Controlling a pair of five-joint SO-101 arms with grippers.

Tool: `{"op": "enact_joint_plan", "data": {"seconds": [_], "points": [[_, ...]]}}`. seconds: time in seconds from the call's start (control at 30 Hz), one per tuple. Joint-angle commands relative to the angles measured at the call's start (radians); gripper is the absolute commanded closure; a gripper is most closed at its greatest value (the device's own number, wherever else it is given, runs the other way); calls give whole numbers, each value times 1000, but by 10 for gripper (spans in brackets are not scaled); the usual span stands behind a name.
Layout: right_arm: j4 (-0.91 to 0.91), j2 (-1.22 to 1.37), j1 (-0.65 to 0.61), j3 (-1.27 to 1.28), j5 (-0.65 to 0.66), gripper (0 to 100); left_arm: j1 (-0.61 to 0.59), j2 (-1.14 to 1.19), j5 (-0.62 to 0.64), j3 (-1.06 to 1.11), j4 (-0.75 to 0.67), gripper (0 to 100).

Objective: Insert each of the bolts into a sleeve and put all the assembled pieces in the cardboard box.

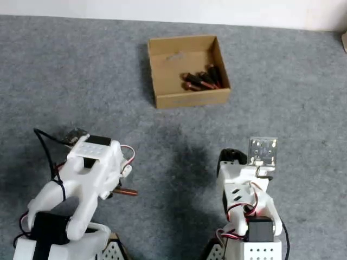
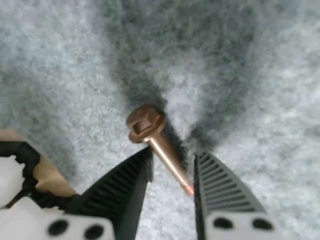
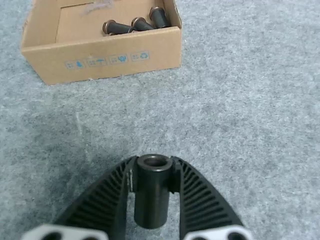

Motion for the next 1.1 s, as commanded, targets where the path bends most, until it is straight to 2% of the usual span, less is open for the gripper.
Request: {"op": "enact_joint_plan", "data": {"seconds": [0.0, 0.13, 0.23, 0.37, 0.53, 0.67, 0.77, 0.87, 0.97, 1.07], "points": [[-30, -7, 10, -2, 11, 994, -10, -2, 3, 15, -57, 857], [-30, -7, 10, -2, 11, 994, -8, -10, 3, 10, -55, 878], [-30, -7, 10, -2, 11, 994, -10, -10, 3, -18, 5, 998], [-30, -7, 10, -2, 11, 994, -8, -1, -11, -70, 84, 997], [-30, -7, 10, -2, 11, 994, -8, -12, -126, -87, 98, 994], [-30, -7, 10, -2, 11, 994, 4, -13, -258, -203, 215, 994], [-30, -7, 10, -2, 11, 994, 27, -13, -393, -372, 342, 994], [-30, -7, 10, -2, 11, 994, 54, -13, -465, -578, 433, 994], [-30, -7, 10, -2, 11, 994, 82, -13, -543, -760, 445, 994], [-30, -7, 8, -2, 12, 994, 128, -13, -674, -908, 442, 994]]}}
